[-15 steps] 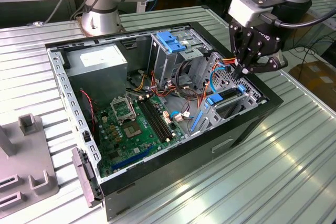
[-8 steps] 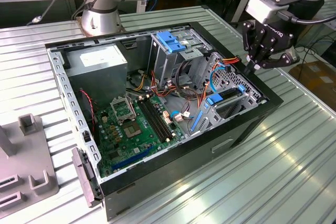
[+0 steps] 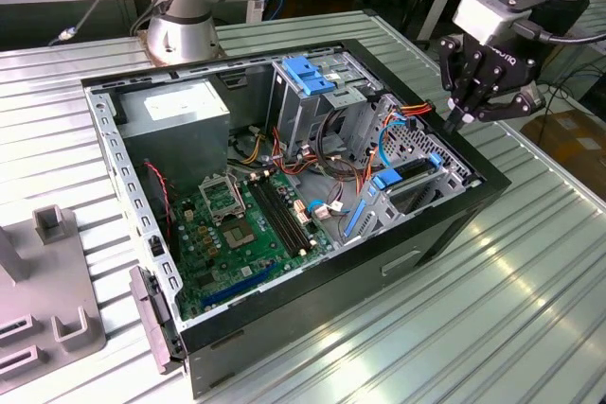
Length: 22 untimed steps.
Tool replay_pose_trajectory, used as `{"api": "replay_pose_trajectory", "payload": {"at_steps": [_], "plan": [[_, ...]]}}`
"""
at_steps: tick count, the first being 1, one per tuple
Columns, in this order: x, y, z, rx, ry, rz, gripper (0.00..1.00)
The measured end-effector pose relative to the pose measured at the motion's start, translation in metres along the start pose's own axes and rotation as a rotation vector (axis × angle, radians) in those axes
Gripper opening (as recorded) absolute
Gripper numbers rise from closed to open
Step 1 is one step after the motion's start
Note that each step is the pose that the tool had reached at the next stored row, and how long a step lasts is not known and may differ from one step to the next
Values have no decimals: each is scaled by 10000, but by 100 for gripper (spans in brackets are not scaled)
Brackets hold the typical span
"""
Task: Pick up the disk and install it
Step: 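Insert the first disk wire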
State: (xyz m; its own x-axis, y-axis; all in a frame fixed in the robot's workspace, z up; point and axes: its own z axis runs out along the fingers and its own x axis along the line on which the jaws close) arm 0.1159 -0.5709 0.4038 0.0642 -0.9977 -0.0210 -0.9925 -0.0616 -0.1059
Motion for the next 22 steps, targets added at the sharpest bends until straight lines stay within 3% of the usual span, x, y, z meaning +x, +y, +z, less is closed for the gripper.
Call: {"api": "replay_pose_trajectory", "payload": {"at_steps": [5, 7, 15, 22], "plan": [[-9, -93, 11, -6, -27, -247, 10], [-43, -146, 18, -7, -31, -284, 10], [-160, -244, 34, -13, -55, -521, 10], [-214, -325, 57, -19, -89, -839, 10]]}}
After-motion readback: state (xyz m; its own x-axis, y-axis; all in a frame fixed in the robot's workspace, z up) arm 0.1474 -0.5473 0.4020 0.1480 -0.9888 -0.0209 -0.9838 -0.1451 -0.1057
